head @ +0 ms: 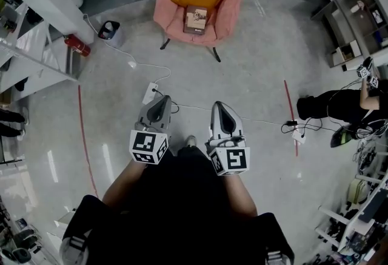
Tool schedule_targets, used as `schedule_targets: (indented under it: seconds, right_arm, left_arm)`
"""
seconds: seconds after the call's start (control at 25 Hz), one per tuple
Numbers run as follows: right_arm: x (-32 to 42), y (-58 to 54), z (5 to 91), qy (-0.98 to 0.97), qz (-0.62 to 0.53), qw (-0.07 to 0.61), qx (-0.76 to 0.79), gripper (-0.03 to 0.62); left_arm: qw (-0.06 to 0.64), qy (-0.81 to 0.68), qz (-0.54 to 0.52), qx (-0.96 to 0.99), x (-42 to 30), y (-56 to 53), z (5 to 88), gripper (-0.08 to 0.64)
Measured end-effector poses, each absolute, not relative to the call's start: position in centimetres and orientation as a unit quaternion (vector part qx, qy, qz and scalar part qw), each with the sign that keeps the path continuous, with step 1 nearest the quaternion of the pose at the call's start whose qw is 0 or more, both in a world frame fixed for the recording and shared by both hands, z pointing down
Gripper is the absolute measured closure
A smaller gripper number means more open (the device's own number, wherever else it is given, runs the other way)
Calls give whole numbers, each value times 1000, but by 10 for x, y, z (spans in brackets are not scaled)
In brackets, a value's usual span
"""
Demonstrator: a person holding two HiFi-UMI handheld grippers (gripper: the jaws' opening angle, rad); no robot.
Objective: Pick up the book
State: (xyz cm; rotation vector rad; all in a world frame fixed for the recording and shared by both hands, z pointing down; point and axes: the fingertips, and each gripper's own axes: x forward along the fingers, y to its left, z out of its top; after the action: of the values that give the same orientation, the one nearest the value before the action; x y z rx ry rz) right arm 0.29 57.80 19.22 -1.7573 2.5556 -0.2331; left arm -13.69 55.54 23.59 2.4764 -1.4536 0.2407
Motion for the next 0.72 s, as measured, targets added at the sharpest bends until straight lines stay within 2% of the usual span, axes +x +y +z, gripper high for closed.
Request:
schedule_targets:
  seconds: [0.36, 0.72]
  right_arm:
    - [17, 549, 201, 827, -89, 19, -555, 591]
    - [15, 488, 213, 818, -90, 11, -568, 591]
  left_arm:
    - [132, -514, 100, 841, -128, 542, 240, 552]
    - [133, -502, 91, 850, -126, 468, 252, 552]
